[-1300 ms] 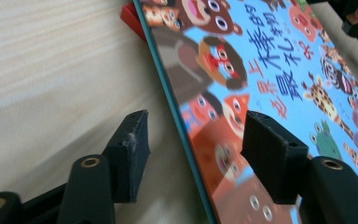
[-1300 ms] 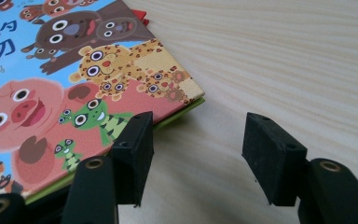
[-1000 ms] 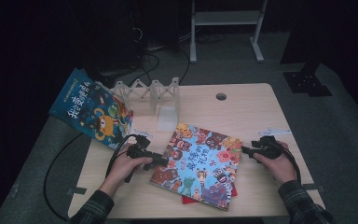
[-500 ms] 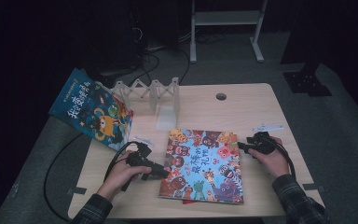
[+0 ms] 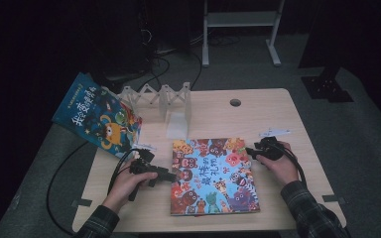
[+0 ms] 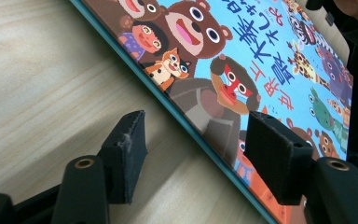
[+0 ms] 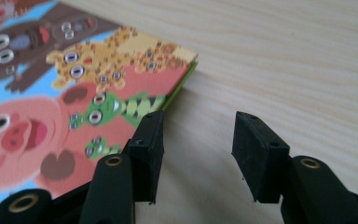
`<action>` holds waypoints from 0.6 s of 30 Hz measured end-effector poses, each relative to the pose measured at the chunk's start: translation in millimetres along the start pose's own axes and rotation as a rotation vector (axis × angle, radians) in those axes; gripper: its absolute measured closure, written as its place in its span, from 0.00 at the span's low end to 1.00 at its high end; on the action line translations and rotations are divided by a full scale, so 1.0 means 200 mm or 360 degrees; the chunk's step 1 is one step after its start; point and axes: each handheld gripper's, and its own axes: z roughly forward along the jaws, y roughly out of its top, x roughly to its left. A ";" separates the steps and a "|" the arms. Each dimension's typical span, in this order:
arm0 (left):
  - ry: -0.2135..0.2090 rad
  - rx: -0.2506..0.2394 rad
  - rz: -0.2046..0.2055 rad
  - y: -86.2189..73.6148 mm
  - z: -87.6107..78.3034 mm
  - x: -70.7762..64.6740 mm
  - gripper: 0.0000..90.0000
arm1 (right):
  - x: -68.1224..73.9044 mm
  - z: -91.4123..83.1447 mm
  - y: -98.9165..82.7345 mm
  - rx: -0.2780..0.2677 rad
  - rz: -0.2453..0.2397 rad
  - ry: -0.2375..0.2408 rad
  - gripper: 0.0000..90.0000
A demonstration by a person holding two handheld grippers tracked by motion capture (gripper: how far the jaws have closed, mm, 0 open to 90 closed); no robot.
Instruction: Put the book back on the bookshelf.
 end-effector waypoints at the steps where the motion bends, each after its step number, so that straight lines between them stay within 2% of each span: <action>1: 0.0000 -0.0007 -0.0004 0.00 0.00 0.00 0.41 | 0.00 -0.01 0.00 0.0016 -0.0005 -0.0001 0.56; 4: 0.0001 -0.0038 -0.0001 0.01 0.02 0.00 0.41 | 0.02 -0.04 -0.04 0.0073 -0.0045 0.0042 0.54; 6: 0.0007 -0.0064 0.0000 0.01 0.02 0.00 0.42 | 0.03 -0.07 -0.07 0.0073 -0.0060 0.0056 0.55; 8: -0.0006 -0.0066 -0.0030 0.01 0.03 0.01 0.42 | 0.04 -0.11 -0.09 0.0066 -0.0085 0.0048 0.54; 10: -0.0021 -0.0077 -0.0071 0.01 0.04 0.01 0.42 | 0.03 -0.15 -0.11 0.0048 -0.0038 0.0107 0.52; 15: -0.0059 -0.0088 -0.0123 0.01 0.07 0.02 0.42 | 0.08 -0.20 -0.14 0.0063 -0.0079 0.0170 0.55; 18: -0.0082 -0.0068 -0.0127 0.00 0.09 0.01 0.42 | 0.11 -0.22 -0.14 0.0058 -0.0122 0.0140 0.58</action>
